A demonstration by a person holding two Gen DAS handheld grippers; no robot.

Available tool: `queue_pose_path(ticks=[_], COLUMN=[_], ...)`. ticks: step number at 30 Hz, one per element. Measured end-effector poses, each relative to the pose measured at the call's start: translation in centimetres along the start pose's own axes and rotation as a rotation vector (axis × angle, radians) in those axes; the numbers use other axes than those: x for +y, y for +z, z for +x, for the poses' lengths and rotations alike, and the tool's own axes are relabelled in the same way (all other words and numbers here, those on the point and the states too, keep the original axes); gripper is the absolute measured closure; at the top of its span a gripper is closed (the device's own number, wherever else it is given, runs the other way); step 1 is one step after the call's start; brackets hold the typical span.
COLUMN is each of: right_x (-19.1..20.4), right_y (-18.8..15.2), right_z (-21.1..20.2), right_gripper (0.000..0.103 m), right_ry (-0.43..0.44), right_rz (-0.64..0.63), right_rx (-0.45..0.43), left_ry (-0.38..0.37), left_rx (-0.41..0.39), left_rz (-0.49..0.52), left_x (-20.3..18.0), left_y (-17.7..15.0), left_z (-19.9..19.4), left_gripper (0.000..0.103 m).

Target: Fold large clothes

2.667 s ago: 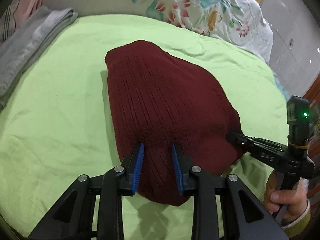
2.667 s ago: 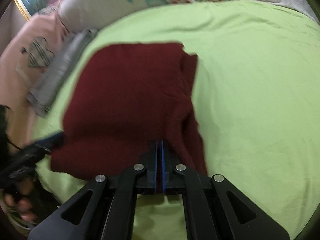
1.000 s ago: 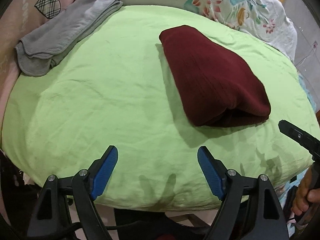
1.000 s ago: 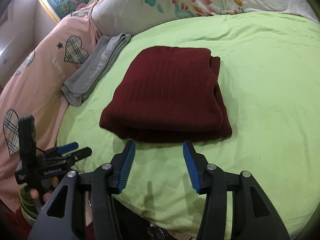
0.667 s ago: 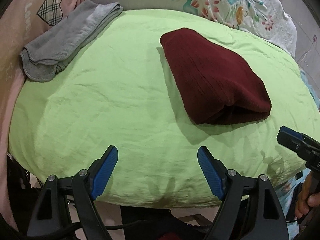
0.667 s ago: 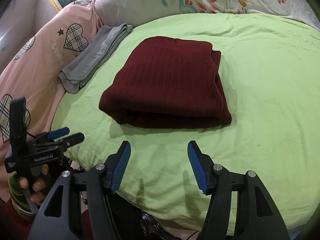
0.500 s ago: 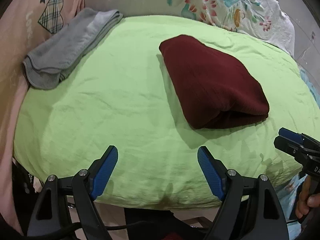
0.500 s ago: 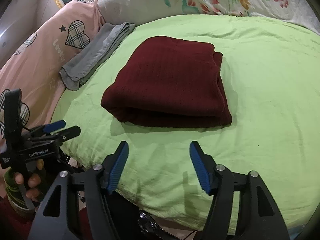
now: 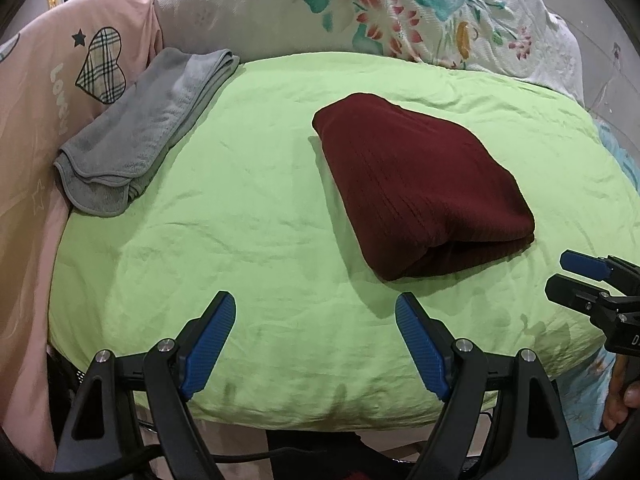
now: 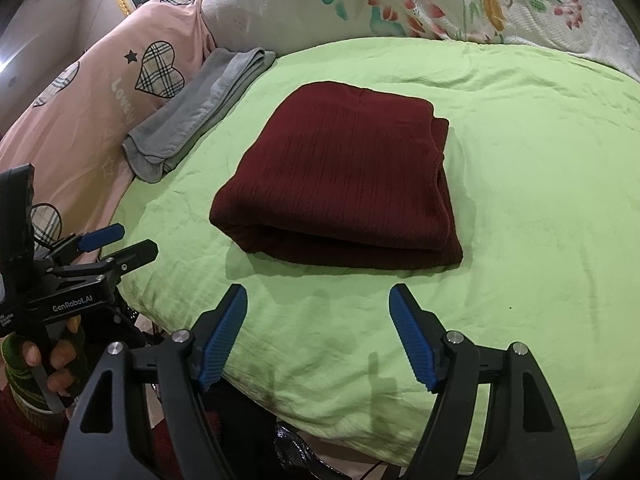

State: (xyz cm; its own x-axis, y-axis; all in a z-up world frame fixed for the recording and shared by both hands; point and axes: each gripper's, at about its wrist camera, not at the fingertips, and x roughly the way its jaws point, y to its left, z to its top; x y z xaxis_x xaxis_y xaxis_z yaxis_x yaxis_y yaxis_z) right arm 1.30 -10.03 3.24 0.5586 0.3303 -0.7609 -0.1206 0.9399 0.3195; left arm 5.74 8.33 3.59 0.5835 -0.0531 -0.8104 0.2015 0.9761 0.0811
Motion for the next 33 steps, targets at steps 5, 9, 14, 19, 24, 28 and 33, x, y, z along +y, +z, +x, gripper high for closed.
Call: queue_pose_path(ticks=[5, 9, 14, 19, 24, 28, 33], right_x=[0.1, 0.3, 0.0, -0.5, -0.8, -1.1, -0.8], right_y=[0.6, 1.4, 2.4, 2.7, 2.8, 3.0, 3.3], right_z=[-0.4, -1.3, -2.0, -0.8, 0.9, 2.1, 2.9], right_gripper=[0.025, 0.024, 0.022, 0.022, 0.022, 0.022, 0.022], right_ry=[0.009, 0.001, -0.005, -0.022, -0.062, -0.047, -0.048], right_rz=[-0.022, -0.058, -0.077, -0.068, -0.082, -0.064, -0.086], right_rx=[0.022, 0.027, 0.017, 0.021, 0.033, 0.058, 0.078], left_ry=[0.002, 0.031, 0.079, 0.089, 0.073, 0.098, 0.082], left_rx=[0.004, -0.049, -0.130, -0.023, 0.027, 0.066, 0.081], left_rz=[0.035, 0.072, 0.056, 0.089, 0.040, 0.042, 0.033], left_x=[-0.3, -0.7, 0.0, -0.3, 0.3, 0.4, 0.3], left_y=[0.8, 1.5, 2.4, 2.6, 2.6, 2.9, 3.2], left_z=[-0.8, -2.8, -3.1, 0.0, 2.5, 4.2, 5.0], left_gripper=[0.020, 0.020, 0.020, 0.020, 0.019, 0.019, 0.019])
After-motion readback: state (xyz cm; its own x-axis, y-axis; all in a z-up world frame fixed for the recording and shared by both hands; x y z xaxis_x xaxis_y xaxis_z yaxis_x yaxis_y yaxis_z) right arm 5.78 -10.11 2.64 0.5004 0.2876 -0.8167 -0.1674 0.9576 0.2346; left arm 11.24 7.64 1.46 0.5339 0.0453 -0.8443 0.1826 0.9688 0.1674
